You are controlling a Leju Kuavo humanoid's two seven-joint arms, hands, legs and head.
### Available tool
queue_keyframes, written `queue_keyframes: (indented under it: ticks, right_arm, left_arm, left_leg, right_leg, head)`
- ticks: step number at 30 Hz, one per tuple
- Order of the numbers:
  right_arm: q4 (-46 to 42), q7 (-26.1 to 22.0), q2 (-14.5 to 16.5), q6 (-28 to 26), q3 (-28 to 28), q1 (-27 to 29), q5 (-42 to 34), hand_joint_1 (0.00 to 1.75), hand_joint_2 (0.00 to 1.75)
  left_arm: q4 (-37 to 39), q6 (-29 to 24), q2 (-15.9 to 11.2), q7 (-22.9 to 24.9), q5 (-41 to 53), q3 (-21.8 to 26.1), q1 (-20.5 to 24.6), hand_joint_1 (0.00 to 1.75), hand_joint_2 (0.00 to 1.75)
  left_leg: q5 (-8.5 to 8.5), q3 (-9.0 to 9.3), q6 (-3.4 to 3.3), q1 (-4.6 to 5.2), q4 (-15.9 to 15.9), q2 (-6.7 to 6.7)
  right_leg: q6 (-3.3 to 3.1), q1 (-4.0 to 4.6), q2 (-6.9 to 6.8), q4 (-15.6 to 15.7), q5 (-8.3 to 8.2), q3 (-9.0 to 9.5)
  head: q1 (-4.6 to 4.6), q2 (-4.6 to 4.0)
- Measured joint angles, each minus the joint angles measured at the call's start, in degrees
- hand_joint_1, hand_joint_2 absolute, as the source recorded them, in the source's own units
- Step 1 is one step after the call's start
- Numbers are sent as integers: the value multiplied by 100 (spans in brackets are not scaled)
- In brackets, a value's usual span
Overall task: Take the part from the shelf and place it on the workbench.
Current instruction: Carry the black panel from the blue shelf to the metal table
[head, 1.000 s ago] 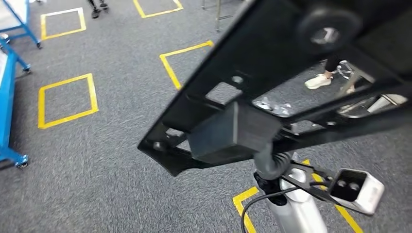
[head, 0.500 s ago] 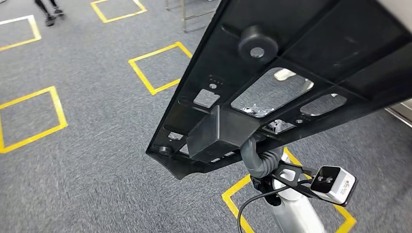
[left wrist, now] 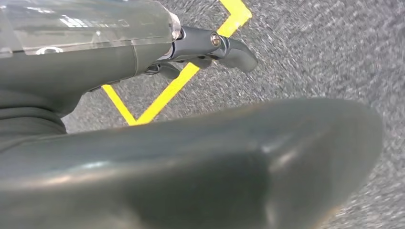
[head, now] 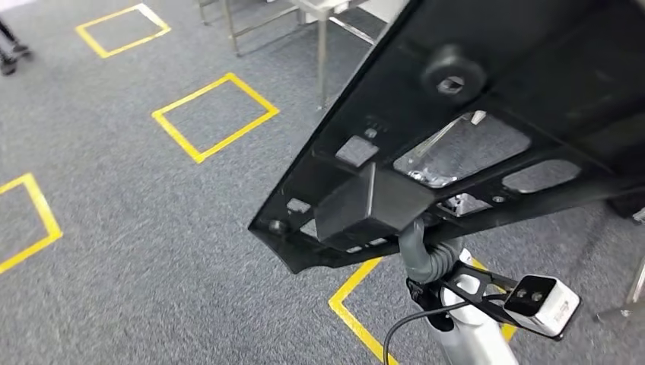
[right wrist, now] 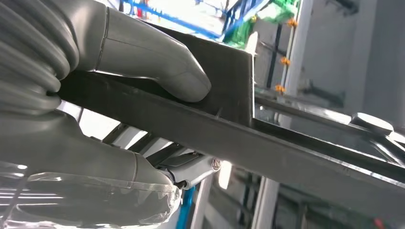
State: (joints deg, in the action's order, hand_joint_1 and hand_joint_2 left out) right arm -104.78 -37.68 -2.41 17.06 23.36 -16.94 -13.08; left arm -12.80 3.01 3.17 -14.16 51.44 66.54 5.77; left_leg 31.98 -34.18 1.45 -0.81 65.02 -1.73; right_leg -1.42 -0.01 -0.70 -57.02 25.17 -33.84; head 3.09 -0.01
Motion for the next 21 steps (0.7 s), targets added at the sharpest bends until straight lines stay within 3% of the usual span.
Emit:
queue_keyframes:
  ticks: [2,3,4,5,7,9,11,12,14,16,17,18,19,21]
  right_arm:
    - [1,0,-3,7,-12,36,3,175,175]
    - [2,0,-4,14,-20,53,4,175,175]
    - [3,0,-5,21,-34,64,5,175,175]
    - [4,0,-6,30,-48,67,5,175,175]
    - [4,2,-6,38,-74,60,3,175,175]
    - [4,7,-7,45,-93,48,-7,175,175]
    - [4,10,-11,63,-123,40,-25,175,175]
    - [4,10,-14,75,-139,41,-33,175,175]
    - [11,10,-19,95,-157,28,-55,175,175]
    - [34,18,-22,99,-160,11,-89,175,175]
    - [52,28,-23,98,-160,7,-109,175,175]
    - [74,46,-24,96,-161,6,-127,175,175]
    - [94,69,-25,94,-161,2,-143,175,175]
    - [122,127,-24,87,-161,-28,-175,175,175]
  left_arm:
    - [0,-11,-10,2,-5,15,-43,0,0]
    - [-1,-15,-17,3,-7,20,-57,0,0]
    - [0,-15,-23,3,-8,21,-64,0,0]
    - [-1,-13,-28,2,-8,22,-63,0,0]
    - [1,-7,-34,-3,-5,23,-57,0,0]
    - [1,-6,-36,-18,3,23,-54,0,0]
    - [0,-10,-38,-39,9,23,-45,0,0]
    - [-1,-15,-38,-46,10,23,-35,0,0]
    - [-1,-31,-40,-53,8,23,-22,0,0]
    - [-1,-52,-47,-54,0,25,-34,0,0]
    - [-1,-62,-51,-51,-6,27,-43,0,0]
    - [-1,-68,-54,-49,-10,29,-48,0,0]
    - [-1,-72,-57,-48,-13,31,-47,0,0]
    - [-1,-73,-56,-46,-13,32,-39,0,0]
  left_leg:
    - [273,-385,22,-5,747,104]
    - [265,-496,28,-5,915,116]
    - [137,-501,28,-7,850,124]
    - [-81,-397,25,-12,562,151]
    - [-461,-75,8,-43,-231,378]
    - [-547,84,-30,-55,-610,579]
    - [-540,96,-96,-47,-634,535]
    - [-555,107,-134,-51,-656,478]
    - [-579,131,-208,-65,-706,352]
    - [-577,138,-246,-48,-716,209]
    - [-572,136,-250,-39,-714,137]
    - [-566,137,-251,-33,-712,66]
    - [-559,141,-248,-30,-711,-1]
    - [-538,169,-233,-24,-711,-123]
  right_leg:
    - [-14,-3,158,-8,1,0]
    - [-14,-3,242,-15,3,1]
    - [-8,-6,324,-26,7,5]
    - [4,-11,402,-42,15,11]
    - [49,-13,537,-96,43,0]
    - [116,-20,652,-138,49,-53]
    - [193,-34,765,-131,26,-94]
    - [225,-35,745,-144,34,-105]
    - [286,-28,487,-426,210,-242]
    - [336,-40,183,-1153,567,-603]
    - [353,-54,129,-1525,703,-794]
    - [363,-65,106,-1739,741,-908]
    - [363,-71,91,-1725,667,-905]
    - [325,-59,-9,-1061,304,-557]
  head:
    - [1,0]
    - [1,0]
    - [1,0]
    - [1,1]
    - [0,0]
    - [0,0]
    - [1,0]
    - [0,0]
    - [-1,0]
    - [-1,0]
    - [-1,0]
    - [-1,0]
    - [-1,0]
    - [-1,0]
